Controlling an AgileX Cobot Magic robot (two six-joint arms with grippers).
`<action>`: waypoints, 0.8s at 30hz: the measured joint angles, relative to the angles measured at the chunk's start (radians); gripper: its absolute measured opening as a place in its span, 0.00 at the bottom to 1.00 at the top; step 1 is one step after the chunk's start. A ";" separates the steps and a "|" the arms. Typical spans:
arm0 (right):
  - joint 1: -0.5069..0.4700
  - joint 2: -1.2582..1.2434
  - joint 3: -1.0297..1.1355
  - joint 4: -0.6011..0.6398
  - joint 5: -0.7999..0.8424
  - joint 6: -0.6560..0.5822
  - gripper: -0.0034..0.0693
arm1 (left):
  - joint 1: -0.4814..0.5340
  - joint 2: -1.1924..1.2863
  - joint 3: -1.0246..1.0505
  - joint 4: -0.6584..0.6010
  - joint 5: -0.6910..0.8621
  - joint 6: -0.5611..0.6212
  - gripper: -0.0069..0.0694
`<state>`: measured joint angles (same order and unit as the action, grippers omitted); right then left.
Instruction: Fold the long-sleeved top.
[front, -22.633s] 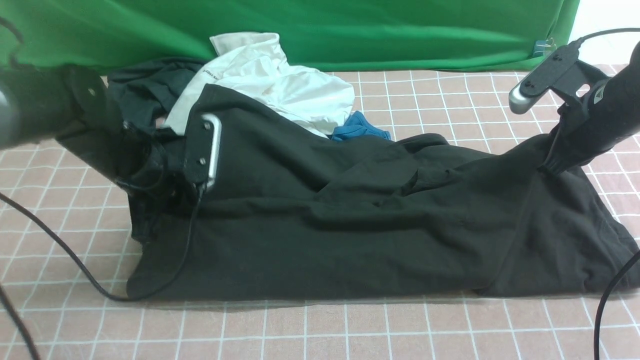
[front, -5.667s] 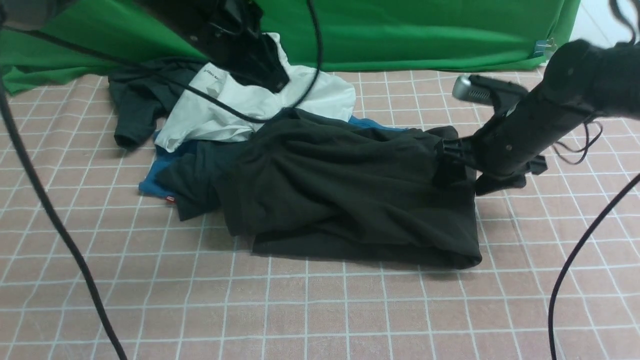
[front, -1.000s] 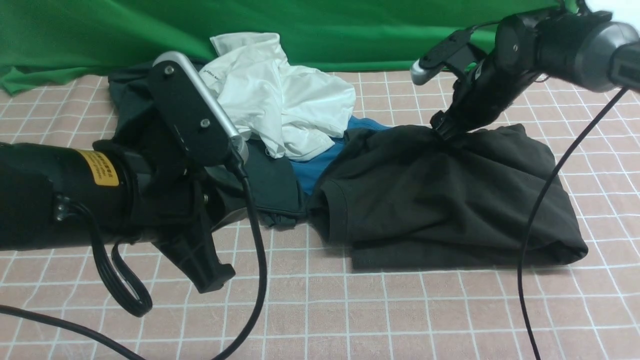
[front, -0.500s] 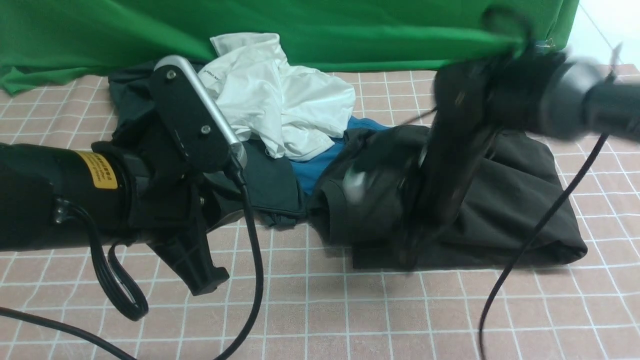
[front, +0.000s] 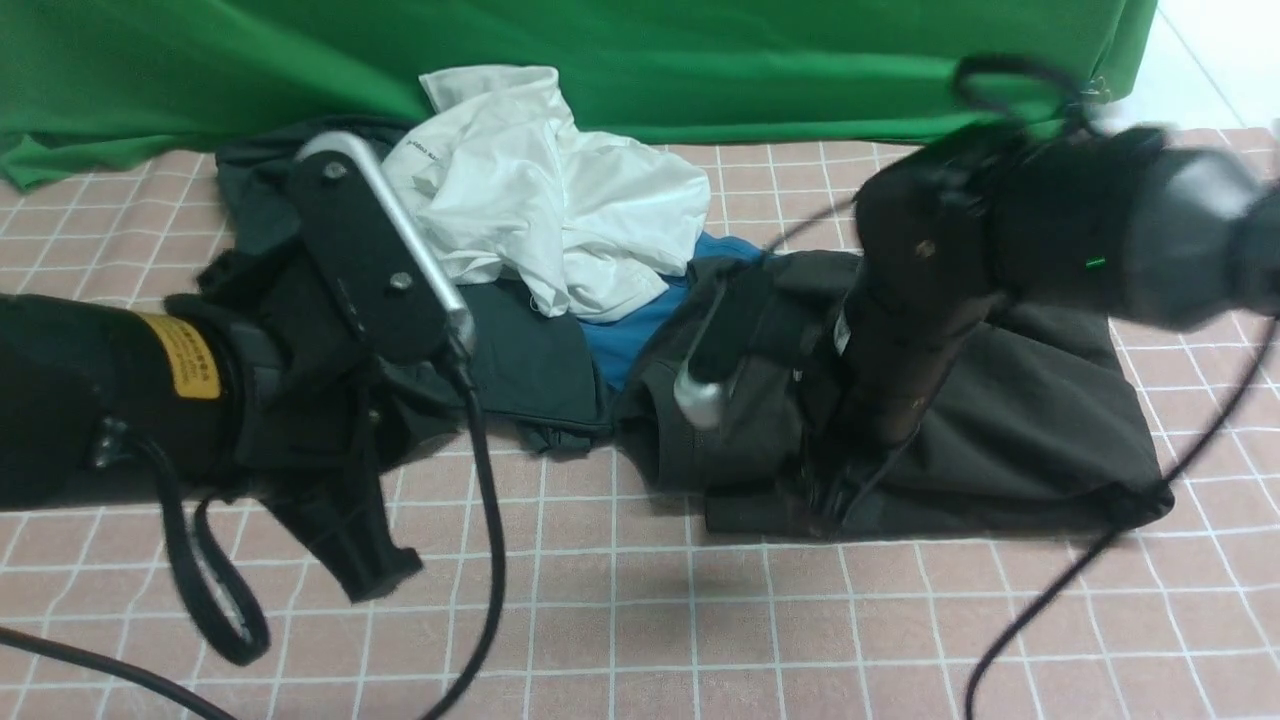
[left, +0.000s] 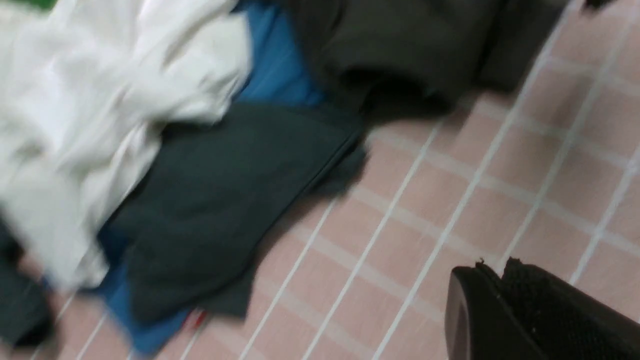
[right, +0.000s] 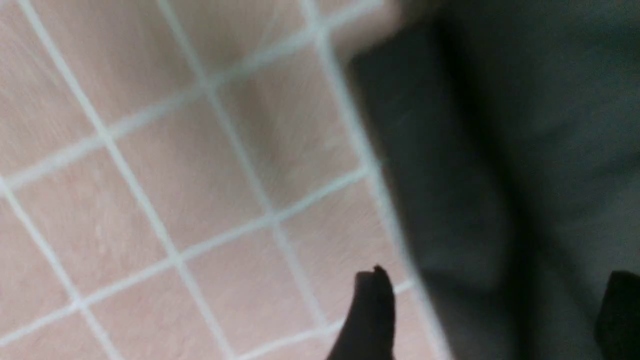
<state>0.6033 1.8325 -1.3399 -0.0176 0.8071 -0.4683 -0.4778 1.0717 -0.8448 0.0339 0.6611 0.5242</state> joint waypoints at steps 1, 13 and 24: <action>0.000 -0.017 0.020 0.000 -0.049 -0.030 0.86 | 0.000 -0.009 0.000 0.052 0.009 -0.060 0.10; 0.001 0.004 0.205 0.000 -0.445 -0.270 0.86 | 0.000 -0.091 0.000 0.224 0.039 -0.247 0.10; 0.001 0.050 0.205 -0.005 -0.577 -0.339 0.61 | 0.000 -0.092 0.002 0.224 0.039 -0.247 0.10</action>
<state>0.6042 1.8825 -1.1348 -0.0225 0.2297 -0.8076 -0.4778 0.9798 -0.8431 0.2581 0.7003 0.2774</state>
